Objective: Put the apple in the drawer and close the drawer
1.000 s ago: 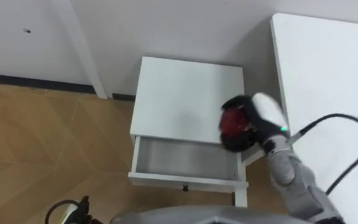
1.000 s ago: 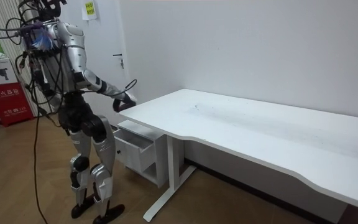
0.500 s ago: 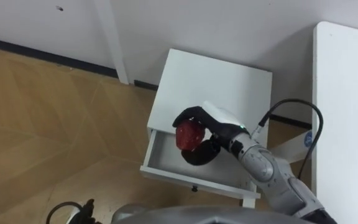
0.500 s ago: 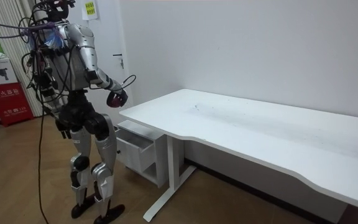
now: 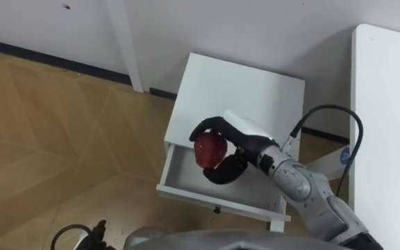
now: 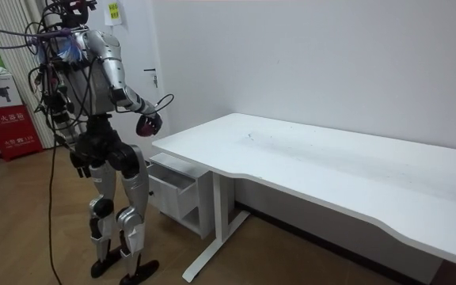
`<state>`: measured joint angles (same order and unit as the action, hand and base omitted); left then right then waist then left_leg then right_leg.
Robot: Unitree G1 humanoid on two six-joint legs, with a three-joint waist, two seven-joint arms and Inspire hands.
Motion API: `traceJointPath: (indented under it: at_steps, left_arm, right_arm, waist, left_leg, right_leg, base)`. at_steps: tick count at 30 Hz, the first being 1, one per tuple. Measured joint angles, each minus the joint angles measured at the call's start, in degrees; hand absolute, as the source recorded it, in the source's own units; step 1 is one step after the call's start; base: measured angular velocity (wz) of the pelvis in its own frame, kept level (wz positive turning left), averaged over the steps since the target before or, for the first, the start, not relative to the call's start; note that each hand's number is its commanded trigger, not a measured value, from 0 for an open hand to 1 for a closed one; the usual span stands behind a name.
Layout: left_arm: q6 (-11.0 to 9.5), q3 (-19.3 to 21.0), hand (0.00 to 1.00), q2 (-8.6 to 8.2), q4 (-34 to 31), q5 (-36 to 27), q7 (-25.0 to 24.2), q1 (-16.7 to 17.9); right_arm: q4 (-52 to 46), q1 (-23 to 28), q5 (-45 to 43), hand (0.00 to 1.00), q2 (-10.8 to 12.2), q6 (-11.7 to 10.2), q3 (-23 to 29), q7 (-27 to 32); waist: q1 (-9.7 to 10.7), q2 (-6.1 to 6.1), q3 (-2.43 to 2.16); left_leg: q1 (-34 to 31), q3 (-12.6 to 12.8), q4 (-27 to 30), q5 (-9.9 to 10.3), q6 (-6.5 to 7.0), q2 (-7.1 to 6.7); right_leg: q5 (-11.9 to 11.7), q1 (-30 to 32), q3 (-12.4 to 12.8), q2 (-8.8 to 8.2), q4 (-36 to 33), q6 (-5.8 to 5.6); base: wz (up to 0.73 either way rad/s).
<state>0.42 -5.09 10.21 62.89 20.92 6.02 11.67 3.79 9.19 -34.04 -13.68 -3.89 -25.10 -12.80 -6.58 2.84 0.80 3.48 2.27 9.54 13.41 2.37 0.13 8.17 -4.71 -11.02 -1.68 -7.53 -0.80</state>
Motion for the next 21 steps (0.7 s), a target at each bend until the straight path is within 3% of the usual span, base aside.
traceJointPath:
  at_steps: [10,21]
  left_arm:
    - [0.01,2.05,0.0,-0.03,-0.68,-0.02,-0.06,0.11]
    - [0.58,2.21,0.0,-0.02,-1.07,-0.02,-1.6,0.48]
  right_arm:
    - [0.75,0.11,-0.04,0.0,0.05,0.21,0.83,-1.15]
    - [9.09,1.58,0.47,0.0,0.05,0.66,4.23,-0.99]
  waist:
    - [-0.02,0.09,-0.07]
    - [0.49,0.15,-0.24]
  left_leg:
    - [0.2,0.01,0.13,0.0,0.0,-0.03]
    - [0.39,0.43,0.96,0.0,0.0,-0.05]
  right_leg:
    - [0.01,-0.24,-0.22,-0.18,-0.01,-0.01]
    - [0.01,-0.9,-0.59,-0.29,-0.09,-0.02]
  base:
    - [0.0]
    - [0.01]
